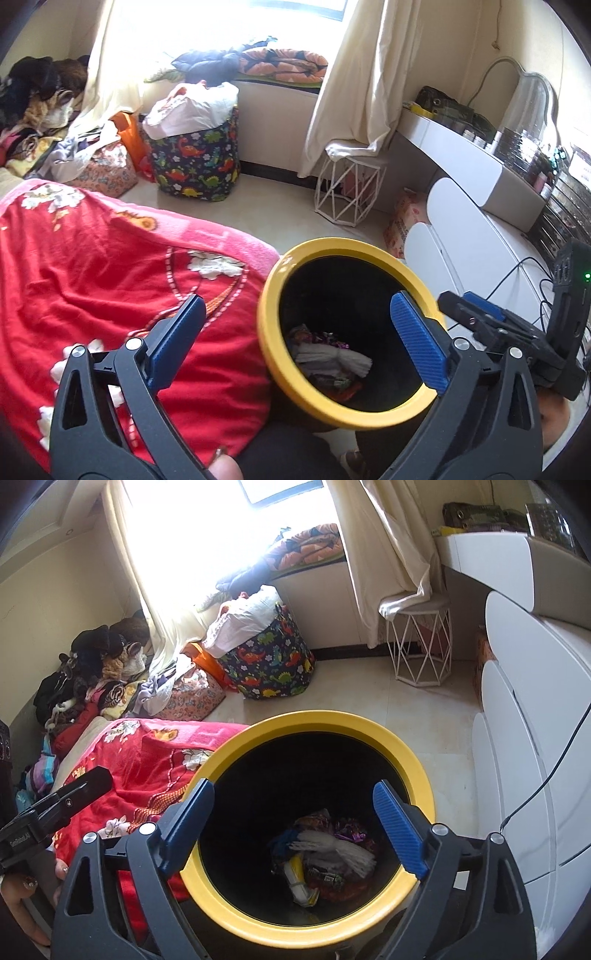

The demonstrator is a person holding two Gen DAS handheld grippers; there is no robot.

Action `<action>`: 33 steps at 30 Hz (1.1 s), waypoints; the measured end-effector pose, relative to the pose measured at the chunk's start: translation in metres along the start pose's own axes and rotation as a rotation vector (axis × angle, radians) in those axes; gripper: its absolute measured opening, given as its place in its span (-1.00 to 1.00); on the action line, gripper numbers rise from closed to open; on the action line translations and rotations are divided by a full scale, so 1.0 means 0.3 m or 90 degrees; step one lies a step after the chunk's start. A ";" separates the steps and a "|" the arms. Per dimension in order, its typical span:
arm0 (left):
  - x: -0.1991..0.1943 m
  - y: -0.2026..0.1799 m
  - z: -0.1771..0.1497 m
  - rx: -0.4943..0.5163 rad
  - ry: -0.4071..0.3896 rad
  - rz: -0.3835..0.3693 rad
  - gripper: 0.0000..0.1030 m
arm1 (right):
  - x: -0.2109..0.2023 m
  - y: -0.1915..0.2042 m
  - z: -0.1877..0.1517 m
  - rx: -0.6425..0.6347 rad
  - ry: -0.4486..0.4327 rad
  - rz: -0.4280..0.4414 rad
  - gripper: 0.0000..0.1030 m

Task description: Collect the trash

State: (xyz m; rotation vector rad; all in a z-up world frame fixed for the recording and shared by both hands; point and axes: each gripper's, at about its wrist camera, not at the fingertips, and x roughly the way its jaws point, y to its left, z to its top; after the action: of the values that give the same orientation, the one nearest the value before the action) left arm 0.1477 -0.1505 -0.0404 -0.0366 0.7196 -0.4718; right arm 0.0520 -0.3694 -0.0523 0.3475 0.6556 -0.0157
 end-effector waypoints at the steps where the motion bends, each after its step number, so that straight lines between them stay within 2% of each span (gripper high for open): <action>1: -0.016 0.015 -0.006 -0.004 -0.003 0.008 0.79 | -0.007 0.011 0.002 -0.005 -0.006 0.002 0.71; 7: -0.113 0.103 -0.045 -0.029 -0.022 0.054 0.79 | -0.063 0.097 -0.009 -0.046 -0.056 0.015 0.87; 19: -0.322 0.186 -0.134 -0.054 -0.109 0.125 0.79 | -0.175 0.255 -0.119 -0.117 -0.170 -0.009 0.87; 33: -0.432 0.197 -0.209 -0.049 -0.199 0.168 0.79 | -0.293 0.284 -0.215 -0.134 -0.293 -0.030 0.87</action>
State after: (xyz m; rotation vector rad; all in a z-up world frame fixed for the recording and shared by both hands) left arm 0.0467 -0.0340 -0.0180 -0.0843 0.4265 -0.1794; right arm -0.0458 -0.2765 -0.0206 0.1161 0.2054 -0.0690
